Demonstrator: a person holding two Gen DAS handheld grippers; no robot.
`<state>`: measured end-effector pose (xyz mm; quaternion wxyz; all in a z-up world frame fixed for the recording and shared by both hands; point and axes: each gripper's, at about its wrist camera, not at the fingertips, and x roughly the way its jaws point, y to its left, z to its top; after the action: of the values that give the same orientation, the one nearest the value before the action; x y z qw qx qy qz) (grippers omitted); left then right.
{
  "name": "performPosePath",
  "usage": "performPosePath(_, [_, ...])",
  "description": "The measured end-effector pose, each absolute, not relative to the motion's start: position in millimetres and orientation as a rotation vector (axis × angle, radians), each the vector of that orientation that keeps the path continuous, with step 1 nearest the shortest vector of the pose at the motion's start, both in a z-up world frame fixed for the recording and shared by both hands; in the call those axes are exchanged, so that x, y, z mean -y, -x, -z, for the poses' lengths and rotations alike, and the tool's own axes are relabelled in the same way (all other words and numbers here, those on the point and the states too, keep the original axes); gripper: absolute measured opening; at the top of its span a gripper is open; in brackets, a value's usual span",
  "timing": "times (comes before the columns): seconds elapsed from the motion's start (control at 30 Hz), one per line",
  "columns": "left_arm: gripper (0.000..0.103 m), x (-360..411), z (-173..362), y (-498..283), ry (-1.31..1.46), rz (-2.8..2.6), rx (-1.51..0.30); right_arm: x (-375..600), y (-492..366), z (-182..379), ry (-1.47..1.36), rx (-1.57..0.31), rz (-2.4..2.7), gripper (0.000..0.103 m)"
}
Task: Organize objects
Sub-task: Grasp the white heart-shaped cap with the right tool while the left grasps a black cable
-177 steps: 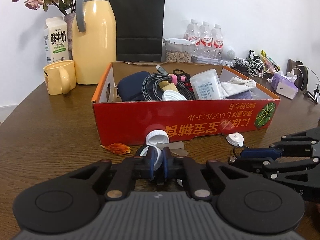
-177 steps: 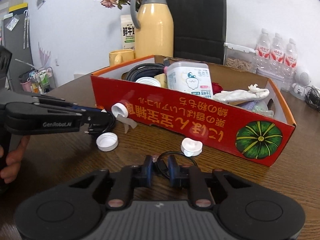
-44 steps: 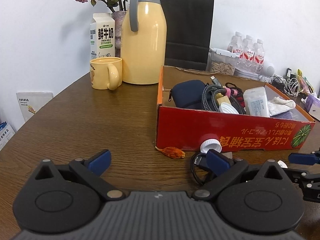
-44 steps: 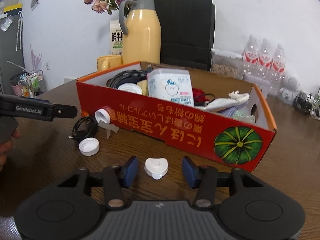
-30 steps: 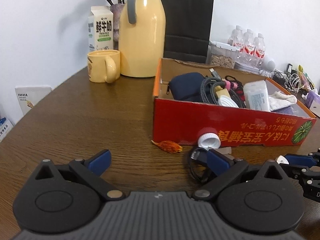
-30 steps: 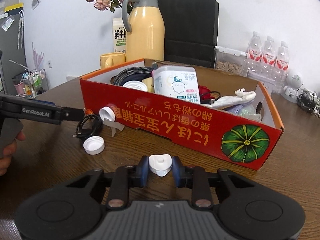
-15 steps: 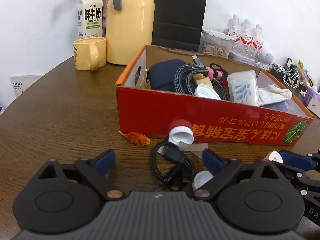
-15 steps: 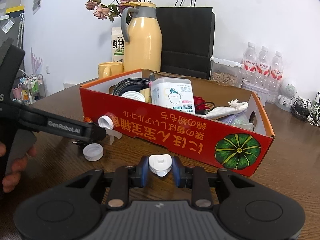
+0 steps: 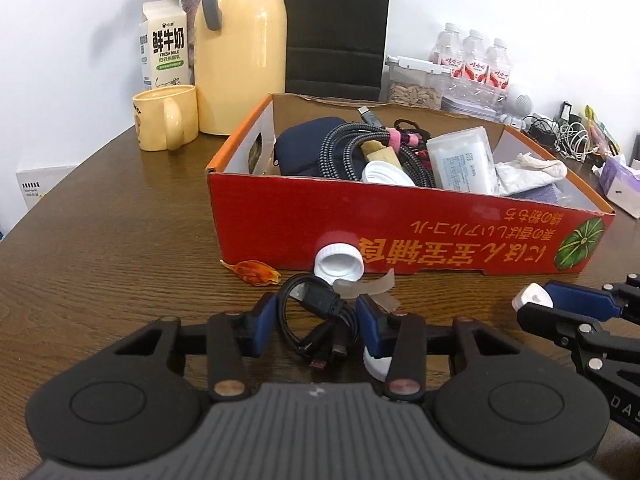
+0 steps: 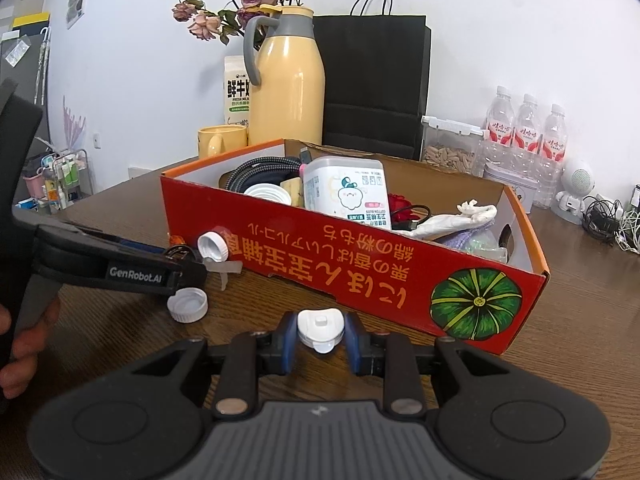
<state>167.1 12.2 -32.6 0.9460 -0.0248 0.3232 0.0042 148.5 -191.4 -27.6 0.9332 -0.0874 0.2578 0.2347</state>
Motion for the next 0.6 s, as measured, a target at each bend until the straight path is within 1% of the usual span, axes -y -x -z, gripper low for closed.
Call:
performPosePath(0.2, [0.041, -13.0, 31.2, -163.4, 0.055, -0.004, -0.642, 191.4, -148.6, 27.6, 0.180, -0.526, -0.480, 0.024])
performPosePath(0.6, [0.041, -19.3, 21.7, -148.3, 0.083, -0.001, -0.582, 192.9, -144.9, 26.0, 0.182, -0.494, -0.476, 0.024])
